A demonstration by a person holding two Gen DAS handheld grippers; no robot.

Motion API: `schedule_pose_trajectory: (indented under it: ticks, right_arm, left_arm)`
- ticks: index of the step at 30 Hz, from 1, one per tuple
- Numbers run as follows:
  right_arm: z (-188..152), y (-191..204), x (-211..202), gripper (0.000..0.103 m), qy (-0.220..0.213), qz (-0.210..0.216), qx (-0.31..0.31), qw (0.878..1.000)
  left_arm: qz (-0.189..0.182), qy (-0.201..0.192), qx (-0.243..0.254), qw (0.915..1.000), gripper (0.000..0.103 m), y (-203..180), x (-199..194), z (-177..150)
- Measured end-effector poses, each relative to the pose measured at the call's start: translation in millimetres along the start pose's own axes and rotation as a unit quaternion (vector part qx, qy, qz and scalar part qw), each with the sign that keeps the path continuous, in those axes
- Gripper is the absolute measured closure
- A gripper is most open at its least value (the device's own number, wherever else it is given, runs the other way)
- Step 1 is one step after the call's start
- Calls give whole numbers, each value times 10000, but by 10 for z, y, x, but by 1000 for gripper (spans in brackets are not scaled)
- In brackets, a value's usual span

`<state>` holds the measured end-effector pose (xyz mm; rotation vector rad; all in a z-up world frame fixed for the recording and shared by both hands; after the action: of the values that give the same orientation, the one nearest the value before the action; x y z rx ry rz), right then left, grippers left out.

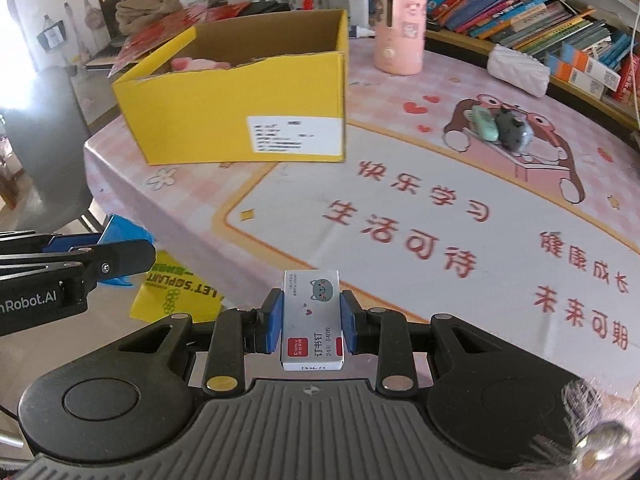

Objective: Organize objects
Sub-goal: 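Carry the blue bundle and white box with both tools to the yellow box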

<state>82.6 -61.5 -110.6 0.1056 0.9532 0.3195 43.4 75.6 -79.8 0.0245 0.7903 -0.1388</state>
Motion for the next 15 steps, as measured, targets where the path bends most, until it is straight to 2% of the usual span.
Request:
schedule_pose_trajectory:
  ticks: [15]
  right_arm:
    - [-58,307,-20,75,-127,27,-4,9999]
  left_arm:
    - [26,-201,92,9998,73,260,-147,-8]
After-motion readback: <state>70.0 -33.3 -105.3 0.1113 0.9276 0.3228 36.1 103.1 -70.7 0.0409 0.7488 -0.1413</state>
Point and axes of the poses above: each gripper's, at about its wrist camera, not at the fingertips, and x roughly the way its jaws point, y to its left, z to its top, the point moved 10 cm from there along x, roughly the way its jaws point, and after that the axes turned 13 degrees about x, right-handed, at the moved point
